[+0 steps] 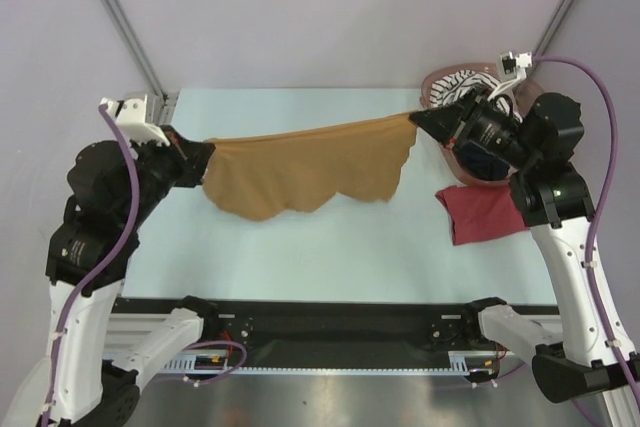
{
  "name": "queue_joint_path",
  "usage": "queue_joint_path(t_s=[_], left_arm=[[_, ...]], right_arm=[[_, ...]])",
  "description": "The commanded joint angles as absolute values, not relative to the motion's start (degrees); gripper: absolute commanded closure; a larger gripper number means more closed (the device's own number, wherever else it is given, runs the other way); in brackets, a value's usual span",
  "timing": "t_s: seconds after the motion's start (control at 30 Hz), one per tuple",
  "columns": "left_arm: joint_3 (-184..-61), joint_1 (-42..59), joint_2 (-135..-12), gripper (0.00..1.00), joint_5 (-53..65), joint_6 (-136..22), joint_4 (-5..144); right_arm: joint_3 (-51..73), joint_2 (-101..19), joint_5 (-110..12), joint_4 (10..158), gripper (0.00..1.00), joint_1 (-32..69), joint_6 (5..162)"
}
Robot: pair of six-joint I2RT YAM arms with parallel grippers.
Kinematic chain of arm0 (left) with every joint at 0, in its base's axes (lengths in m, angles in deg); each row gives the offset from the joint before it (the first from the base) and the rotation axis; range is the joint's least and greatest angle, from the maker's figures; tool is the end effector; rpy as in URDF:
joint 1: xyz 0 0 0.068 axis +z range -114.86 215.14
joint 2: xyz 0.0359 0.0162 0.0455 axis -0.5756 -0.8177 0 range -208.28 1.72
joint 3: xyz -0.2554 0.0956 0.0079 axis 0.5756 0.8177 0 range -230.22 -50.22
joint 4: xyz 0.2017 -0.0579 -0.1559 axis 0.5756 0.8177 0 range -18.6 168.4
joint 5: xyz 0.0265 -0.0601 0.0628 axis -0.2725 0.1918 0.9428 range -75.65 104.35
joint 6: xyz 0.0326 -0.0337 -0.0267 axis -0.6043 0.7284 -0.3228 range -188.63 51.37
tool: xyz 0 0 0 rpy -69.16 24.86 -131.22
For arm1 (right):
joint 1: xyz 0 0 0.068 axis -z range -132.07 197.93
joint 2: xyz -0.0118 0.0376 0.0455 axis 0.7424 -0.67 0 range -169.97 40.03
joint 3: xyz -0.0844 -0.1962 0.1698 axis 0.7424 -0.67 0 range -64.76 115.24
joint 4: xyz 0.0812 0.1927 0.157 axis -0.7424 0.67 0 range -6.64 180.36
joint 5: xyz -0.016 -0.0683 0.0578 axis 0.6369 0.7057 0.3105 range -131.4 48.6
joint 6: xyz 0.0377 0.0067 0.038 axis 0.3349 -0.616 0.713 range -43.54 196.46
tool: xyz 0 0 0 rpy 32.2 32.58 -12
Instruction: Fold and stack the tank tops
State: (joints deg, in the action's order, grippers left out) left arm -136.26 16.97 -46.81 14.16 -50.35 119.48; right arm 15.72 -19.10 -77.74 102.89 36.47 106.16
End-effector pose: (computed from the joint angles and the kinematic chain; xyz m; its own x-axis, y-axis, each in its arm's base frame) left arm 0.1052 -0.0347 0.4879 -0.2641 -0.2435 -0.9333 0.2443 0.9192 -0.3089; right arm 0.1854 0.0593 0.4884 -0.3398 0.3383 -0.8775 -0.6587 0.5803 0.4788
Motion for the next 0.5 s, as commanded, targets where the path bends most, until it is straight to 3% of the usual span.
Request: queue_joint_path(t_s=[0.0, 0.1, 0.47], left_arm=[[-140.12, 17.56, -42.40, 1.00, 12.70, -53.68, 116.67], [-141.62, 17.56, -39.42, 1.00, 4.34, -55.45, 116.23], [-143.56, 17.56, -33.69, 1.00, 2.13, -53.34, 120.71]], right_arm=[[19.17, -14.73, -78.93, 100.76, 1.00, 36.16, 104.41], [18.73, -10.69, -80.60, 100.59, 1.00, 36.24, 104.15], [17.85, -0.31, -85.09, 103.30, 1.00, 36.24, 109.34]])
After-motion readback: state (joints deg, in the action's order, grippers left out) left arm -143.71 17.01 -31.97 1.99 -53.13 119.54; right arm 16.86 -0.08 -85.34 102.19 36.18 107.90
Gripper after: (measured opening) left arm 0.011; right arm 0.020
